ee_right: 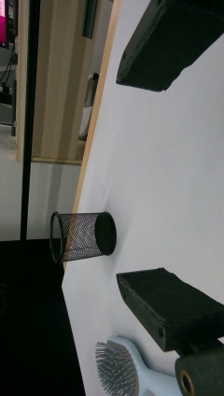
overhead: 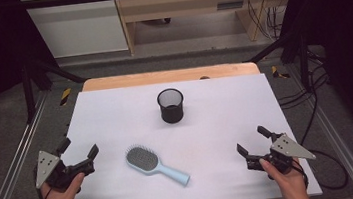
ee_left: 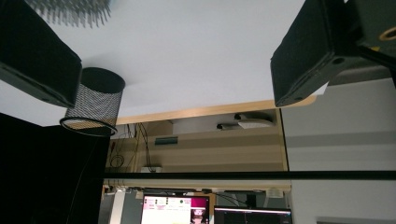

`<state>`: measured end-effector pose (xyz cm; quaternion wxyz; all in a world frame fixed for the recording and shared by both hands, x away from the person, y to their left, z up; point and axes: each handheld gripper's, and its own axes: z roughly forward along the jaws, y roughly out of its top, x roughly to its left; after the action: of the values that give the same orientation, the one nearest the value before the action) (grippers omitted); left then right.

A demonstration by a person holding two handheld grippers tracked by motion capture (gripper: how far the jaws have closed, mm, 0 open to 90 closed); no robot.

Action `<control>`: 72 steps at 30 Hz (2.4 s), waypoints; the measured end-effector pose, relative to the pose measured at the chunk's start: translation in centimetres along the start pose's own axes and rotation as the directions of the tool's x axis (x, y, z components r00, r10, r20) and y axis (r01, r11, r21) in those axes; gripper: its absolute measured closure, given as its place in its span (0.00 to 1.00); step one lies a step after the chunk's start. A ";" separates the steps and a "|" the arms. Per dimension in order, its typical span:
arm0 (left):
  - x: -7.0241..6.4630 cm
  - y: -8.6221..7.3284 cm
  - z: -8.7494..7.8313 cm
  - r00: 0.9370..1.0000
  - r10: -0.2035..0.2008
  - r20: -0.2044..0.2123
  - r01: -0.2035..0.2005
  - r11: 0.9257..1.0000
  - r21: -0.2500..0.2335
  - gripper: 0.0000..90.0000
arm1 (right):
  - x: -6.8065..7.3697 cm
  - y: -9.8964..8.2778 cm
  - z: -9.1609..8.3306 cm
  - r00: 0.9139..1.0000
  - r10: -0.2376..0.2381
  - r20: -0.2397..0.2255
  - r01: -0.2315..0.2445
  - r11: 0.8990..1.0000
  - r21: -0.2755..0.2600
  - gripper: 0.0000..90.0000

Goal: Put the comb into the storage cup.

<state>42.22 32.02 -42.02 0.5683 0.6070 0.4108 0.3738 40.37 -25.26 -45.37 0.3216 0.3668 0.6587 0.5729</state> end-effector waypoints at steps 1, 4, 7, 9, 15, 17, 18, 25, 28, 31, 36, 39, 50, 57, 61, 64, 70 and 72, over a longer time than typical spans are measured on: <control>0.1 0.2 0.5 1.000 0.001 0.002 -0.001 1.000 0.005 0.02 | 0.0 0.0 0.0 1.000 0.001 0.001 -0.001 1.000 -0.002 0.07; 0.5 0.4 1.9 1.000 -0.002 0.001 0.002 1.000 0.014 0.02 | 0.0 -0.1 0.0 1.000 0.002 0.000 -0.002 1.000 0.003 0.07; 0.4 0.2 3.0 1.000 -0.002 0.011 0.001 1.000 0.029 0.03 | 0.0 0.0 0.0 1.000 0.001 -0.002 -0.001 1.000 0.001 0.07; 0.2 -0.2 3.5 1.000 -0.003 0.019 0.002 0.999 0.045 0.04 | 0.0 0.0 0.0 1.000 0.000 -0.002 0.000 1.000 0.002 0.07; -0.7 -1.6 3.4 0.999 -0.013 0.035 0.010 0.996 0.087 0.09 | -0.1 -0.2 0.0 1.000 0.002 0.004 -0.002 1.000 0.009 0.07; -0.9 -1.9 3.1 0.999 -0.019 0.039 0.015 0.995 0.101 0.17 | -0.1 -0.1 0.0 1.000 0.002 0.006 -0.002 1.000 0.008 0.07; -1.2 -2.2 2.9 0.998 -0.007 0.055 0.000 0.992 0.127 0.22 | -0.1 -0.1 0.0 1.000 -0.001 0.006 0.001 1.000 0.009 0.07; -1.6 -2.5 2.9 0.995 -0.005 0.098 -0.012 0.984 0.178 0.50 | 0.1 -0.2 0.1 1.000 -0.012 0.005 0.012 1.000 0.019 0.08; -1.8 -2.7 2.9 0.993 -0.007 0.118 -0.018 0.978 0.209 0.67 | 0.0 -0.2 0.1 1.000 -0.017 0.004 0.016 1.000 0.022 0.08; -2.1 -2.7 2.9 0.992 0.003 0.127 -0.032 0.974 0.223 0.74 | 0.0 -0.2 0.2 1.000 -0.018 0.004 0.018 1.000 0.024 0.08; -2.5 -3.0 3.3 0.986 0.047 0.161 -0.089 0.961 0.264 0.88 | 0.1 -0.2 0.2 1.000 -0.023 0.002 0.023 0.999 0.028 0.08; -2.6 -3.1 3.6 0.984 0.057 0.166 -0.103 0.953 0.285 0.94 | 0.2 -0.2 0.2 1.000 -0.025 0.002 0.025 0.999 0.031 0.08; -3.2 -4.1 5.5 0.978 0.062 0.200 -0.137 0.913 0.385 1.00 | 0.2 -0.3 0.3 1.000 -0.013 -0.003 0.013 1.000 0.028 0.08; -3.5 -4.6 6.1 0.977 0.058 0.204 -0.142 0.893 0.426 1.00 | 0.2 -0.3 0.2 1.000 -0.009 -0.003 0.009 1.000 0.027 0.08; -3.9 -4.8 6.5 0.974 0.062 0.219 -0.156 0.881 0.447 1.00 | 0.2 -0.3 0.3 1.000 0.003 -0.002 -0.003 1.000 0.028 0.08; -4.2 -4.9 6.7 0.973 0.070 0.219 -0.165 0.876 0.452 1.00 | 0.3 -0.3 0.3 1.000 0.003 -0.003 -0.003 1.000 0.029 0.08; -4.6 -5.2 7.0 0.969 0.087 0.231 -0.188 0.866 0.464 1.00 | 0.4 -0.3 0.3 1.000 0.005 -0.008 -0.005 0.999 0.032 0.08; -4.5 -5.2 7.0 0.969 0.083 0.232 -0.186 0.866 0.465 1.00 | 0.4 -0.4 0.4 1.000 0.003 -0.011 -0.003 0.999 0.034 0.08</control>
<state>46.58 25.23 -47.68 0.4104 0.7919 0.3868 0.2341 40.42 -24.74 -45.77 0.3109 0.3703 0.6694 0.5641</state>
